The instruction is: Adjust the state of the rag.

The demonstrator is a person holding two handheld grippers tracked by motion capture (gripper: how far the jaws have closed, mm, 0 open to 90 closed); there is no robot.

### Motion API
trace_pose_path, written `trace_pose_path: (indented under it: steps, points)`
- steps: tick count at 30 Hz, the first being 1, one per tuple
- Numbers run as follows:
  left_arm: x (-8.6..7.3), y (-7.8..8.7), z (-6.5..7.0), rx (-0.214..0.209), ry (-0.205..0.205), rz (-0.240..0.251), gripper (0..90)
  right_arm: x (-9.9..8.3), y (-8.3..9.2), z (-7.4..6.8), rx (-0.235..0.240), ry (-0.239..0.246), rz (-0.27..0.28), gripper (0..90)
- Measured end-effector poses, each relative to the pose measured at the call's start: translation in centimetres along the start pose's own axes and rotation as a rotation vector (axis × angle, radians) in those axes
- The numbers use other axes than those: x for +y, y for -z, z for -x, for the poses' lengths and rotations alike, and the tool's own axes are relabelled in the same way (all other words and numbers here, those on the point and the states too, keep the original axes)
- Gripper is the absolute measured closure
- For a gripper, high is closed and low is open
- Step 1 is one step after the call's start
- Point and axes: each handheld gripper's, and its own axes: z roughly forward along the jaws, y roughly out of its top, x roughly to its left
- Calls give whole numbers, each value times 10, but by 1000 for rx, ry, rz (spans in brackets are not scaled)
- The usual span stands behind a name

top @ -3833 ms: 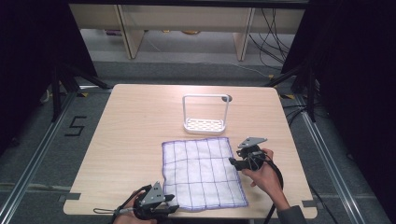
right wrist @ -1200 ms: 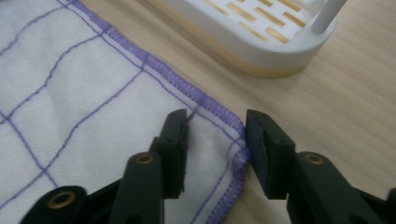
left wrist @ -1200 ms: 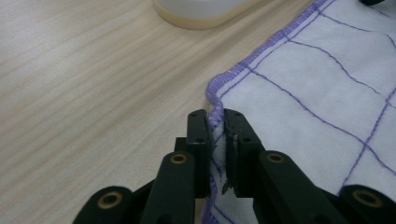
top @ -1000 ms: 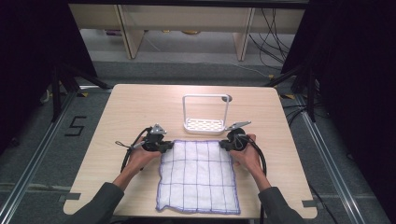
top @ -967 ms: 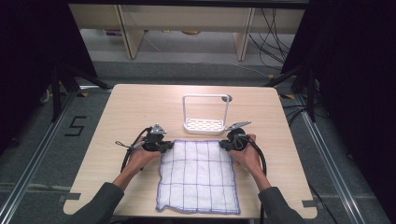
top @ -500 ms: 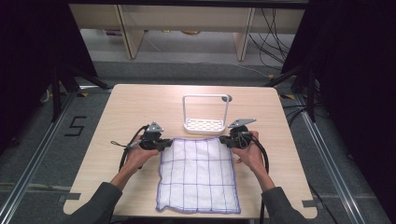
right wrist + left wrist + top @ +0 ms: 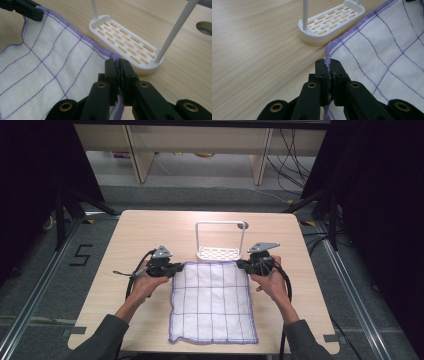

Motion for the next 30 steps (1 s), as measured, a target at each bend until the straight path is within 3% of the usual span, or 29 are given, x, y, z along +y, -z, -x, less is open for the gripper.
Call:
trace_pose_path:
  steps: [1,3,7,9,10,11,12,13,14,15,16,18,22,25,26,30]
  points:
    - [2,2,0,6,-16,-7,855,0,2,0,-3,7,6,863]
    - [6,4,3,-2,-8,28,855,0,7,0,3,7,4,863]
    - [10,12,5,-1,-38,27,856,0,12,0,0,-3,4,864]
    - [10,18,12,-5,-29,54,856,0,18,-2,-1,6,20,865]
    - [11,26,19,-7,-55,58,855,0,27,-6,8,21,25,864]
    - [11,26,19,-7,-55,58,855,0,27,-6,8,21,25,864]
    - [11,31,23,-17,-65,64,855,-2,36,-10,11,59,33,864]
    - [11,40,32,-27,-76,73,855,-4,41,-14,13,59,30,865]
    - [11,40,32,-27,-76,73,855,-6,45,-17,19,75,37,865]
    - [9,48,42,-36,-103,82,855,-10,50,-21,21,65,33,865]
    - [9,48,42,-36,-103,82,855,-10,50,-21,21,65,33,865]
    - [2,61,55,-50,-139,89,855,-19,65,-29,30,86,46,865]
    - [-14,77,67,-55,-163,83,855,-32,80,-44,45,123,52,865]
    - [-25,80,72,-70,-169,82,854,-41,85,-52,51,111,35,865]
    - [-36,82,78,-92,-182,64,854,-51,88,-57,63,115,20,864]
    - [-53,83,91,-130,-201,35,853,-68,92,-64,74,132,4,863]
